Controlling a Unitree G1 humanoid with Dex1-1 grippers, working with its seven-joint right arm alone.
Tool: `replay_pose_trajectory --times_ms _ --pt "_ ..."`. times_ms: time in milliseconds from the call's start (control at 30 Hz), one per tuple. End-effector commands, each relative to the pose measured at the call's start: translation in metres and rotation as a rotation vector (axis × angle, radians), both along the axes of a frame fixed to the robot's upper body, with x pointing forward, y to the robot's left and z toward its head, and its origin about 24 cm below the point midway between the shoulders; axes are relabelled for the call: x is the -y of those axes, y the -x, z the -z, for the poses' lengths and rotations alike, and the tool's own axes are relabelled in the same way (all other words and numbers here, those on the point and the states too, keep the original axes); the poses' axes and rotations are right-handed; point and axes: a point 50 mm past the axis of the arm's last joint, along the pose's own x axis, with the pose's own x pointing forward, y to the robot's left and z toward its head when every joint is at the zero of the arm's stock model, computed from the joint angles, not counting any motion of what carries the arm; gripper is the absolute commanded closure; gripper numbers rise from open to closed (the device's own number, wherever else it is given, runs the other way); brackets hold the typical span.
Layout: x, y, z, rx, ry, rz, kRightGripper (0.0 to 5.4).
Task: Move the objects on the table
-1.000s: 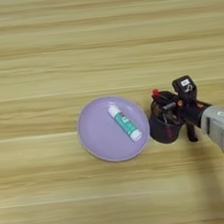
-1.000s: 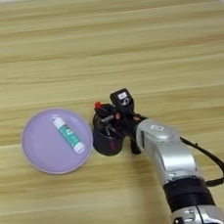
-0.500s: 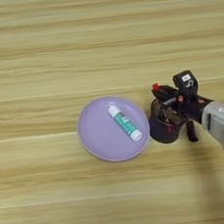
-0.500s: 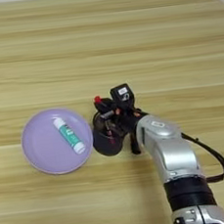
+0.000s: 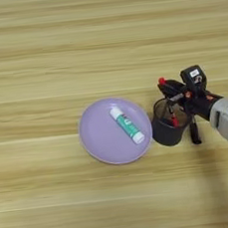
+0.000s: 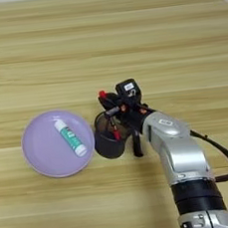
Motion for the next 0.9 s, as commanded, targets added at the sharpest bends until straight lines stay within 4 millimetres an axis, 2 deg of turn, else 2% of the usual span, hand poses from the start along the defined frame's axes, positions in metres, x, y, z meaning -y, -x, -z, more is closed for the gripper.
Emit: replay_pose_trajectory --times_ms 33,533,900 --pt "0.003 -0.009 -0.035 0.142 0.028 0.002 4.64" --pt "-0.001 -0.005 -0.055 0.211 0.029 -0.002 4.64" --pt "-0.011 0.007 -0.088 0.322 0.023 -0.037 4.64"
